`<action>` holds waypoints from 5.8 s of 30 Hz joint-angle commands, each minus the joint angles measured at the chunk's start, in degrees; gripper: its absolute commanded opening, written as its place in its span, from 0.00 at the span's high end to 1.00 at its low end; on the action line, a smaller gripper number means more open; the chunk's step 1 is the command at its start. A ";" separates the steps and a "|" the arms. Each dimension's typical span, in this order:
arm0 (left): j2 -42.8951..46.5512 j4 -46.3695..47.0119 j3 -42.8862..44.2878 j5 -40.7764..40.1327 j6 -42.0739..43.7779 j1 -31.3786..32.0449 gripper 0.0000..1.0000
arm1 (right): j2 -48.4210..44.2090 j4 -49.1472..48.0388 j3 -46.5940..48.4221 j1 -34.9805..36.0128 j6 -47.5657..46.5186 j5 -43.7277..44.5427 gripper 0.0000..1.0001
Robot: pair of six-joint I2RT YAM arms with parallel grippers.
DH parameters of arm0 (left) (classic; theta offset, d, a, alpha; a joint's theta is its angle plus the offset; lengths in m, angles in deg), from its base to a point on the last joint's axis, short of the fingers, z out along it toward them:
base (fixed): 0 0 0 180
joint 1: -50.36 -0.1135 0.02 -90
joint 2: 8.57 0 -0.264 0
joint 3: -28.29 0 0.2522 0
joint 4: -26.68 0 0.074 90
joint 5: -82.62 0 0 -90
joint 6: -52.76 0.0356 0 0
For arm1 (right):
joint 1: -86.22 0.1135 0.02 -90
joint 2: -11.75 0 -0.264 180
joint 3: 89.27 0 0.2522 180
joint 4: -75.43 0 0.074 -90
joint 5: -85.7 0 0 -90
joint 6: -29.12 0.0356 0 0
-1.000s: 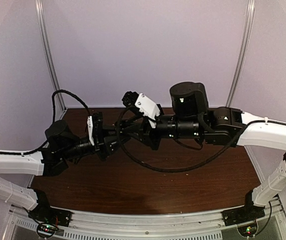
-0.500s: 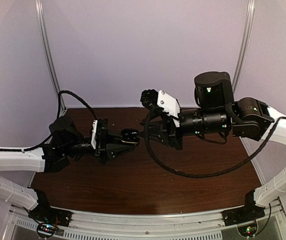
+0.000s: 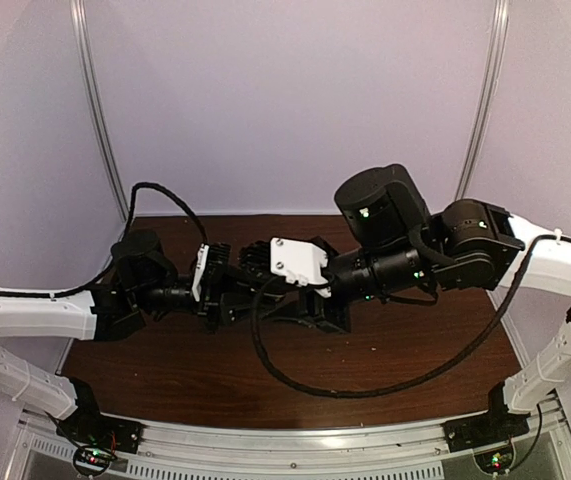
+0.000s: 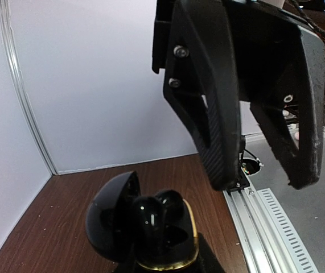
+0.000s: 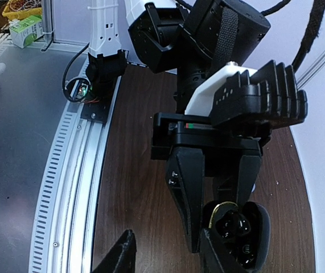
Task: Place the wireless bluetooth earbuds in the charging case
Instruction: Adjust the left earbud in the left side groove of the charging case, then close the charging case with the earbuds, then pass from the left arm to the right
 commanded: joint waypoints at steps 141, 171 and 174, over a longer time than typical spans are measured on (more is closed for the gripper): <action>-1.04 -1.94 -0.76 -20.73 -30.53 -9.83 1.00 | -18.93 -31.03 -26.71 -6.45 9.04 16.95 0.00; -15.20 26.01 -3.65 3.69 -47.41 -9.80 1.00 | -4.97 -53.64 -40.97 -10.01 -5.40 11.65 0.14; -14.98 26.82 -3.82 4.19 -47.57 -9.11 1.00 | -4.11 -57.56 -41.43 -10.09 -6.50 12.08 0.14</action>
